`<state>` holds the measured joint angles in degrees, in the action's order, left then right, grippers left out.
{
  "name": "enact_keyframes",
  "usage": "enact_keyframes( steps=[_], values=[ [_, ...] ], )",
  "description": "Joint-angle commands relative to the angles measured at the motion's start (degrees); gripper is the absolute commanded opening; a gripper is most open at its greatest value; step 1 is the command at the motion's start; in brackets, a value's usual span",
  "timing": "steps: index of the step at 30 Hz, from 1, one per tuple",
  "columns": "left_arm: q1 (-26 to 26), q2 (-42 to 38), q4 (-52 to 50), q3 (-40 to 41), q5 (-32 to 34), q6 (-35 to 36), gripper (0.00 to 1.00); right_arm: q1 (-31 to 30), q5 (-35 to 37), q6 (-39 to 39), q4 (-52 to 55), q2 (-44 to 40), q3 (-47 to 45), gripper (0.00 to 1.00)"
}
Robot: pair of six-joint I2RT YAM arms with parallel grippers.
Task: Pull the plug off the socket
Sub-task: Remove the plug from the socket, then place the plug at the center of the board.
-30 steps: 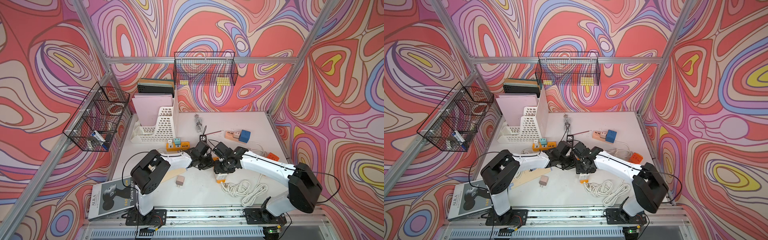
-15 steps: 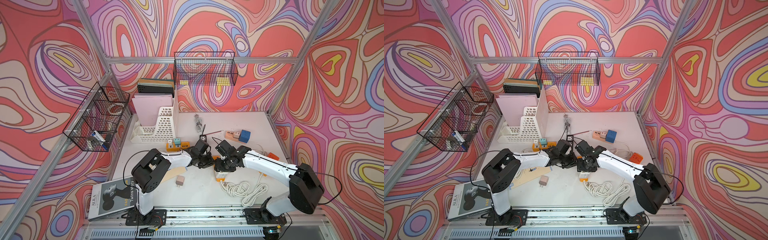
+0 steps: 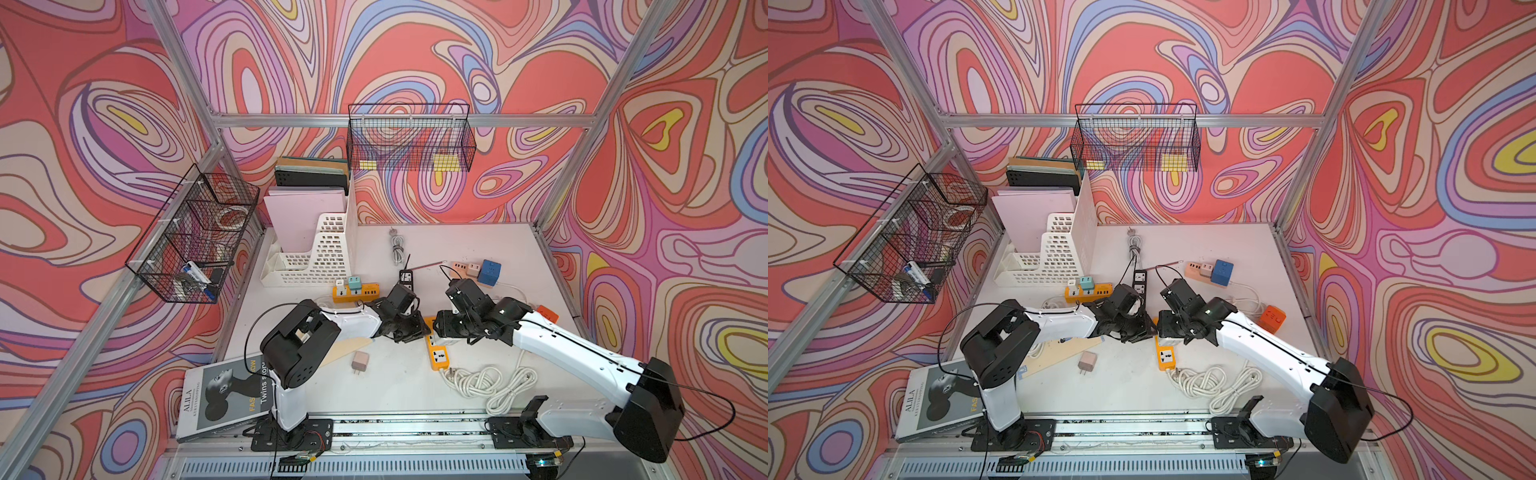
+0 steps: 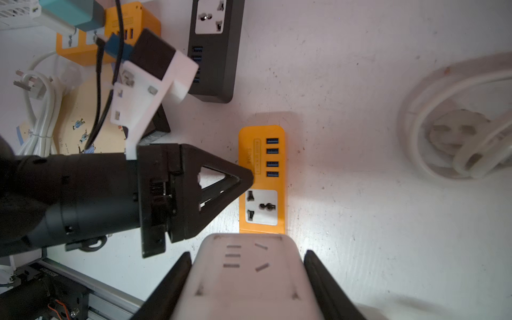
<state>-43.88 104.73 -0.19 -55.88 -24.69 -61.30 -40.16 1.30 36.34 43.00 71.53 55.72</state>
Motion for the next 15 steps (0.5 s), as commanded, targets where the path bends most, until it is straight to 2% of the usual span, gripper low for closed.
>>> enact_keyframes(
  steps=[1,3,5,8,12,15],
  values=[
    [0.63,-6.11,-9.15,3.23,5.30,4.27,0.42,0.78,1.57,0.18,-2.85,-6.44,-2.93,0.27],
    [0.89,-12.04,-11.77,2.77,8.70,7.68,0.44,1.74,-1.46,2.32,-9.11,-10.62,-6.88,0.28],
    [0.97,-17.53,-15.83,2.44,13.44,10.87,0.47,3.45,-7.55,5.61,-18.10,-13.60,-11.68,0.28],
    [1.08,-25.31,-21.41,2.46,20.70,15.27,0.48,5.24,-18.21,14.85,-38.41,-14.33,-19.96,0.28],
    [1.16,-35.59,-25.96,4.41,30.29,19.18,0.49,5.47,-28.06,28.54,-69.57,-4.97,-26.77,0.28],
    [1.42,-43.19,-27.38,7.11,36.09,19.64,0.66,5.45,-31.88,33.55,-80.62,5.23,-25.30,0.28]
  ],
)
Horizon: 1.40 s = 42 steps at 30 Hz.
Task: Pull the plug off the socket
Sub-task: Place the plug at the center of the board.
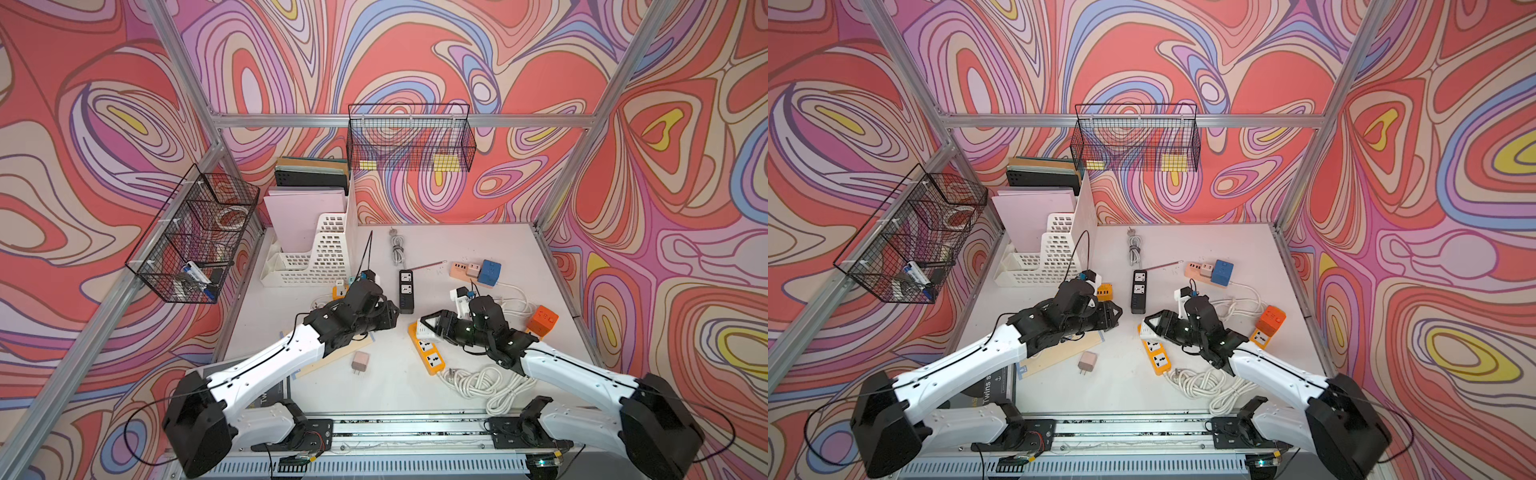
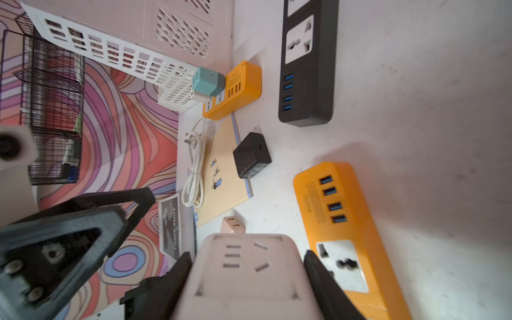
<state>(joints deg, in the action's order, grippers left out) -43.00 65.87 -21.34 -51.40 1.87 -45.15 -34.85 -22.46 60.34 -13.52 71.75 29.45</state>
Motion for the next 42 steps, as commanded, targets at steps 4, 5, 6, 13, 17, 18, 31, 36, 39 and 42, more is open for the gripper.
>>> enact_keyframes(
  steps=[4,5,6,13,17,18,31,36,39,42],
  values=[
    [0.99,-14.52,-6.30,8.53,14.91,-0.08,0.93,0.05,-10.27,9.12,-22.67,14.92,7.90,0.29],
    [1.16,-16.60,-6.17,9.95,15.39,-0.89,0.95,0.04,-10.36,8.42,-20.97,16.64,9.79,0.29],
    [1.17,-18.98,-5.92,11.53,15.71,-1.76,0.96,-0.04,-10.53,7.61,-19.44,18.39,11.70,0.29],
    [1.34,-30.06,-9.15,17.14,19.05,-5.74,0.97,-5.15,-11.20,4.60,-13.52,28.93,20.69,0.32],
    [1.34,-32.93,-11.42,17.29,22.05,-5.75,0.97,-9.29,-9.83,2.99,-9.47,33.96,23.84,0.34],
    [1.34,-33.38,-11.74,17.17,22.66,-5.61,0.97,-10.02,-9.42,2.98,-9.13,34.82,24.33,0.34],
    [1.34,-30.84,-9.74,16.54,22.20,-4.71,0.97,-13.83,-2.34,-6.83,17.61,39.68,36.45,0.60],
    [1.34,-30.27,-7.65,16.69,20.62,-4.60,0.97,-13.76,3.87,-13.09,27.97,36.02,38.77,0.75],
    [1.34,-30.27,-5.84,17.18,19.86,-4.52,0.97,-13.76,6.74,-16.41,31.61,33.11,39.06,0.76],
    [1.34,-30.27,-3.19,18.05,18.55,-4.81,0.97,-13.77,11.13,-19.82,33.64,27.67,37.95,0.75]
  ],
)
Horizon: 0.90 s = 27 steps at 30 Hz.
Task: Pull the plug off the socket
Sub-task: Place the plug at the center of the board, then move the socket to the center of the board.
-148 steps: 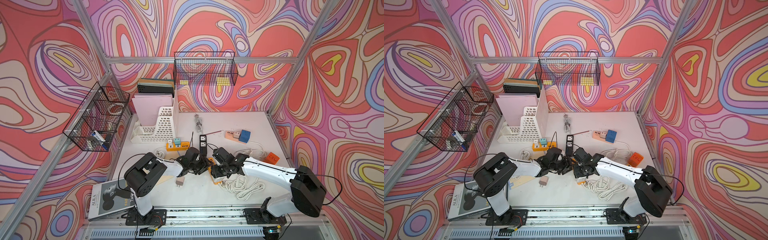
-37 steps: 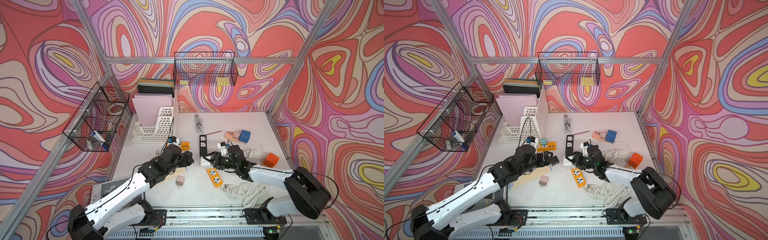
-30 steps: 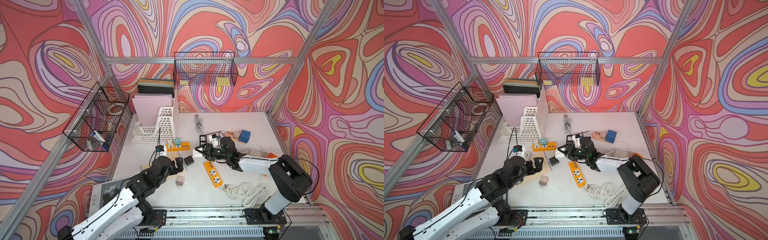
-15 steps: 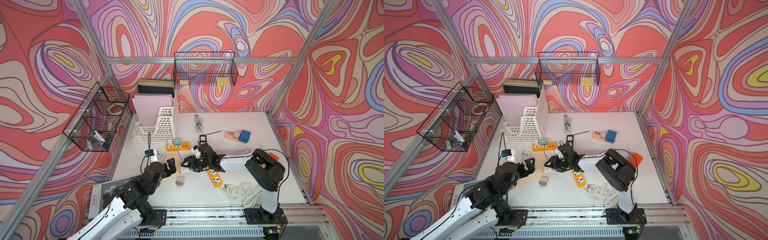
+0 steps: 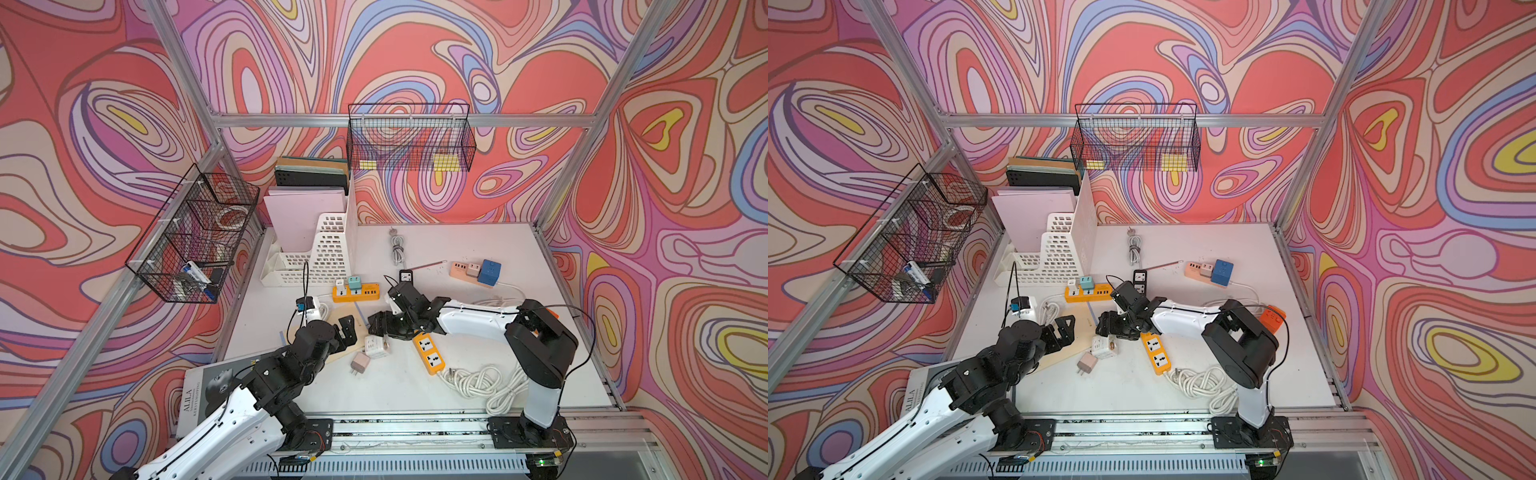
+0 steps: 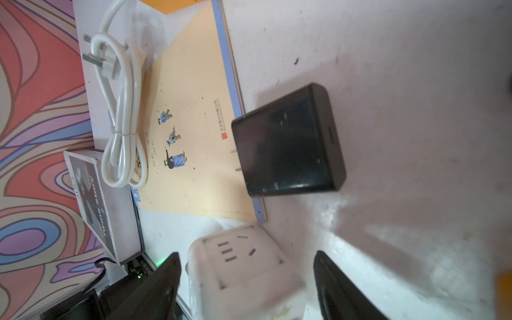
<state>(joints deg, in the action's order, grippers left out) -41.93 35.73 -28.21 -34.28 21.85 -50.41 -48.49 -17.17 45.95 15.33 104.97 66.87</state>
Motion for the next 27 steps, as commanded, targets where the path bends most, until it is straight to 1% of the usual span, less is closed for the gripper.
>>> enact_keyframes(
  steps=[1,5,6,10,13,20,24,27],
  values=[
    [0.27,-0.04,4.74,1.43,-2.13,0.21,0.97,-0.18,7.46,-6.56,4.39,-8.11,-0.68,0.73],
    [0.27,0.52,12.17,4.21,-5.62,-1.64,0.97,-0.16,14.99,-9.52,0.17,-20.74,-8.27,0.71],
    [0.32,0.78,15.04,7.16,-6.66,-2.42,0.97,-0.19,17.02,-9.92,-0.70,-23.73,-10.03,0.71],
    [0.36,2.91,27.93,13.13,-11.61,-7.56,0.96,-0.07,25.36,-9.70,-2.68,-35.82,-18.36,0.72],
    [0.36,6.32,34.16,15.32,-14.19,-11.83,0.95,0.04,29.61,-8.15,-2.10,-42.20,-23.19,0.73],
    [0.36,18.67,41.16,12.84,-21.95,-16.53,0.93,0.16,38.00,0.02,3.34,-54.27,-31.83,0.75],
    [0.36,25.74,44.83,10.61,-27.09,-18.91,0.92,0.35,41.71,2.50,8.13,-60.82,-34.06,0.77],
    [0.29,31.15,48.45,8.92,-30.92,-20.79,0.90,0.47,43.16,3.27,12.09,-63.77,-34.26,0.78]
  ],
)
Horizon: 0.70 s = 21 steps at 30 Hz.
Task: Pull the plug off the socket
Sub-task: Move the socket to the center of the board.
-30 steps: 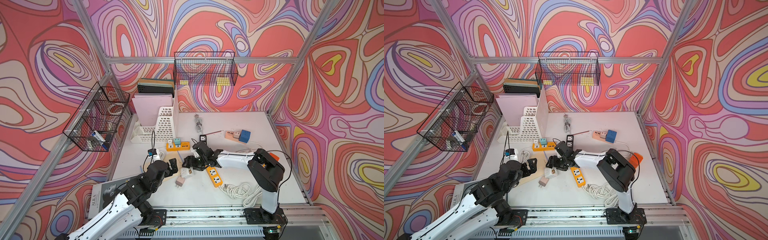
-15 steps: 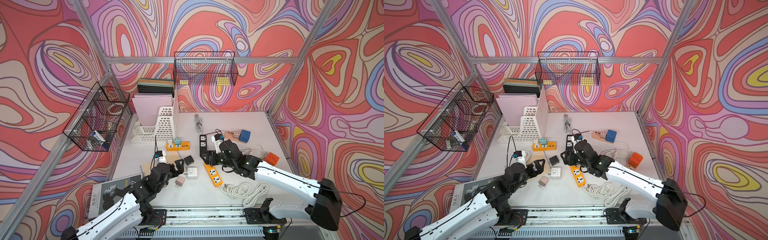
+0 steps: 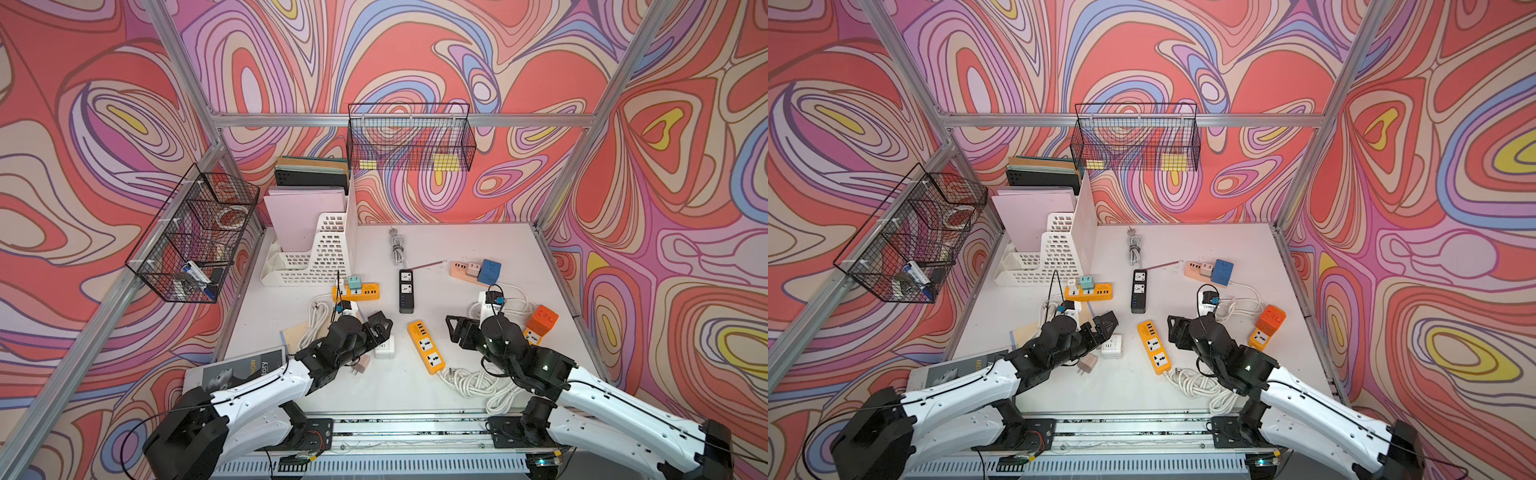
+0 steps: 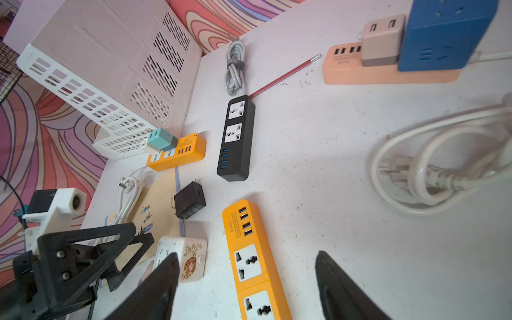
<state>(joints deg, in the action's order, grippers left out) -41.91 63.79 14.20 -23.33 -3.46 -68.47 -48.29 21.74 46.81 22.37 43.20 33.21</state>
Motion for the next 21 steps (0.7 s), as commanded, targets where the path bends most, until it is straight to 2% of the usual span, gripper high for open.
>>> enact_keyframes(
  steps=[1,5,11,21],
  values=[
    [0.18,5.08,7.27,-2.73,-6.87,-3.36,0.89,0.36,4.35,2.53,6.02,-2.60,-0.60,0.78],
    [-1.10,11.10,10.88,-5.57,-9.60,-4.72,0.87,0.44,4.34,3.28,9.54,-4.15,-0.60,0.78],
    [-4.57,16.53,11.80,-10.54,-9.40,-4.66,0.87,0.51,4.75,4.34,13.71,-5.61,-0.38,0.78],
    [-8.13,21.37,5.45,-17.51,-6.84,-5.23,0.86,1.08,1.77,4.29,17.59,-7.20,-0.96,0.78]
  ],
)
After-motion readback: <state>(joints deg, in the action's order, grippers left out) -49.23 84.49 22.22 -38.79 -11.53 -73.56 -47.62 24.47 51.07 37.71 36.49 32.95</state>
